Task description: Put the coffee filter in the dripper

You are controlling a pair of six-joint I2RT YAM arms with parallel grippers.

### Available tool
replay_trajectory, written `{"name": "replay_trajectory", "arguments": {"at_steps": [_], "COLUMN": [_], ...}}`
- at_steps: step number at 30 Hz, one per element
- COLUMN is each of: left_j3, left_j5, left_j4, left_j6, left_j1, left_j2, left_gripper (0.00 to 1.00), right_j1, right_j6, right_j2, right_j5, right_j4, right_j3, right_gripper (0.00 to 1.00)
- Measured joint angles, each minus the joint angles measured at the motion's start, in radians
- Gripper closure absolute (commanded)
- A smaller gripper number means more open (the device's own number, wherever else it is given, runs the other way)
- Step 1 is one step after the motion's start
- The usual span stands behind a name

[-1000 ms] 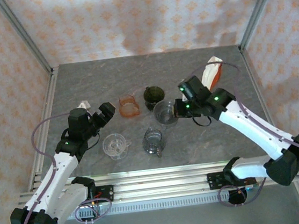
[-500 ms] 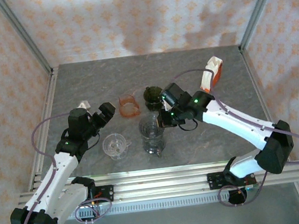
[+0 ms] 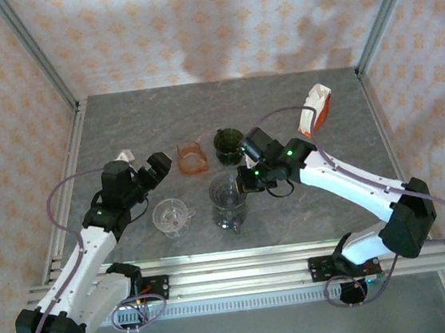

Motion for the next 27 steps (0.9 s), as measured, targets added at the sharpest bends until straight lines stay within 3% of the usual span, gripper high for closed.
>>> {"name": "replay_trajectory", "arguments": {"at_steps": [18,27], "left_j3": [0.000,0.000], "left_j5": [0.000,0.000], "left_j4": [0.000,0.000], "left_j6": [-0.003,-0.004], "left_j1": [0.000,0.000], "left_j2": [0.000,0.000], "left_gripper": [0.00,0.00], "right_j1": [0.000,0.000], "right_j6": [0.015,0.030], "right_j2": [0.010,0.011], "right_j5": [-0.003,-0.009], "right_j4": [0.033,0.047], "right_j3": [-0.027,-0.033], "right_gripper": [1.00,0.79]}}
